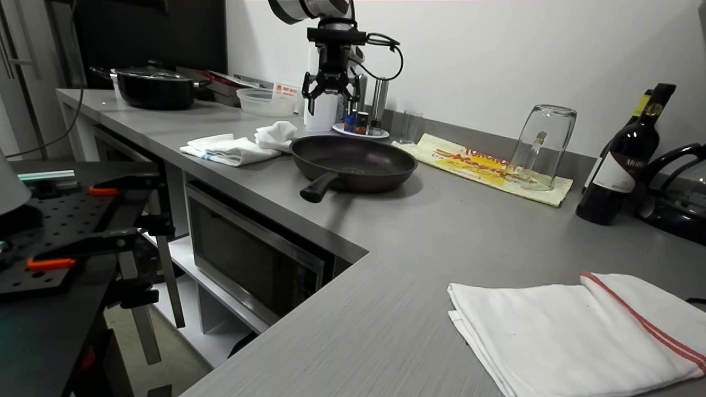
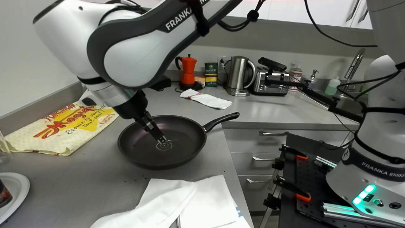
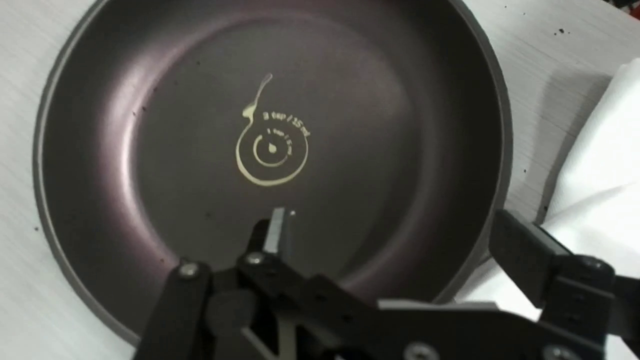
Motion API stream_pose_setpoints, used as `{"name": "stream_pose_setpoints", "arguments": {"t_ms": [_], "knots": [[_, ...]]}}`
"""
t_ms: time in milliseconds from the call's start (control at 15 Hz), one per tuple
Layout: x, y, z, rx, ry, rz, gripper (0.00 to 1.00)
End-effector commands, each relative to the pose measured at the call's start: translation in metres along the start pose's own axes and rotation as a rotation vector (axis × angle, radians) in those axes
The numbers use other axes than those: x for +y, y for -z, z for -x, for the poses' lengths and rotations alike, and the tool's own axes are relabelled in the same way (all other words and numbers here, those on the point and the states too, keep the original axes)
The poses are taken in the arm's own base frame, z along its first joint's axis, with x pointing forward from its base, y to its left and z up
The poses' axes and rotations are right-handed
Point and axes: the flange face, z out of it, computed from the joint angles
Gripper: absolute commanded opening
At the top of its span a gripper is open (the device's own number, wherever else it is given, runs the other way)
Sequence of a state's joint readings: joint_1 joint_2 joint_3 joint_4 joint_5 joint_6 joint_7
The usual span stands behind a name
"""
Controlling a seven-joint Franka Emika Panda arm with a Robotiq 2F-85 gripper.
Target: Clean the pan
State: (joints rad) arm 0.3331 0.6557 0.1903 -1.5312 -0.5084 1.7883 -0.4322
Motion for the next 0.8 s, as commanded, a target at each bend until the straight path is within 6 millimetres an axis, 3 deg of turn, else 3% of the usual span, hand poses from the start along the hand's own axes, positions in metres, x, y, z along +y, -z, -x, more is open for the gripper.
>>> {"name": "stream_pose_setpoints", "arguments": {"t_ms": [0, 333, 733], "knots": [[-0.017, 0.026, -0.026, 0.033, 0.096, 0.038, 1.00], [-0.057, 0.050, -0.046, 0.096, 0.175, 0.045, 1.00], [-0.094, 0.029, -0.070, 0.129, 0.250, 0.001, 1.00]]}}
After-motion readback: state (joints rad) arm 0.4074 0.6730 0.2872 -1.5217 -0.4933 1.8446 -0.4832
